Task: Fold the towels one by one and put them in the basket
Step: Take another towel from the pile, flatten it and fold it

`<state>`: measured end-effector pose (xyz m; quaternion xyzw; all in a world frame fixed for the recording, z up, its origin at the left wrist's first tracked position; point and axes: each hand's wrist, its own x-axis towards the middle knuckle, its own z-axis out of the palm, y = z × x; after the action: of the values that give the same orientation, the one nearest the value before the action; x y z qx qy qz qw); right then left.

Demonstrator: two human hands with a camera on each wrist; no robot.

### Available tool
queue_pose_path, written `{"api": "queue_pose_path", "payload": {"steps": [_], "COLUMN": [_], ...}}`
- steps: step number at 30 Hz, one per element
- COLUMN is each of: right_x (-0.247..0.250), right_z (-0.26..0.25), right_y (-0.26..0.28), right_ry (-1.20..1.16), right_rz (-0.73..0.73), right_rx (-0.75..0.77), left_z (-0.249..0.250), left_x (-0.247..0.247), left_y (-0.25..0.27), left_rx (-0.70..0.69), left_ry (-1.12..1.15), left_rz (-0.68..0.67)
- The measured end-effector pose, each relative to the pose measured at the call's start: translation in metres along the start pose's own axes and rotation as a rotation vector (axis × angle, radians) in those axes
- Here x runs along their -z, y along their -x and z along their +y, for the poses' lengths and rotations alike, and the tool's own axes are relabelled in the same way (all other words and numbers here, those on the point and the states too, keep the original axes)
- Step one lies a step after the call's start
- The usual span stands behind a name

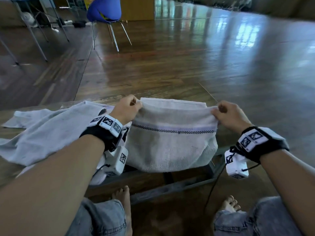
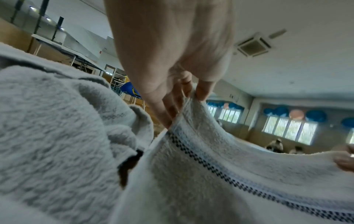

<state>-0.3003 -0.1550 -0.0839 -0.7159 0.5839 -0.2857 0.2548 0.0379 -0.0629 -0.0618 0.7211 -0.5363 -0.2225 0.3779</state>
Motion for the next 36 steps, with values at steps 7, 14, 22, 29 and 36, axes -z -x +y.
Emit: {"api": "queue_pose_path", "payload": {"steps": [7, 14, 22, 29, 36], "right_x": [0.002, 0.026, -0.001, -0.022, -0.023], "right_z": [0.001, -0.005, 0.005, 0.018, 0.017], "right_y": [-0.005, -0.014, -0.04, -0.053, -0.056], "right_ry": [0.349, 0.192, 0.263, 0.26, 0.099], "right_rz": [-0.341, -0.451, 0.028, -0.105, -0.212], "right_rx": [-0.005, -0.072, -0.039, 0.039, 0.049], "left_z": [0.001, 0.014, -0.015, -0.036, -0.029], "left_x": [-0.01, 0.011, -0.021, -0.042, -0.038], "left_y": [-0.003, -0.006, -0.037, -0.06, -0.057], "left_rx": [0.075, 0.262, -0.015, -0.01, -0.059], "left_ry": [-0.528, -0.323, -0.368, -0.46, -0.39], "left_rz": [-0.47, -0.628, 0.038, -0.031, -0.098]}}
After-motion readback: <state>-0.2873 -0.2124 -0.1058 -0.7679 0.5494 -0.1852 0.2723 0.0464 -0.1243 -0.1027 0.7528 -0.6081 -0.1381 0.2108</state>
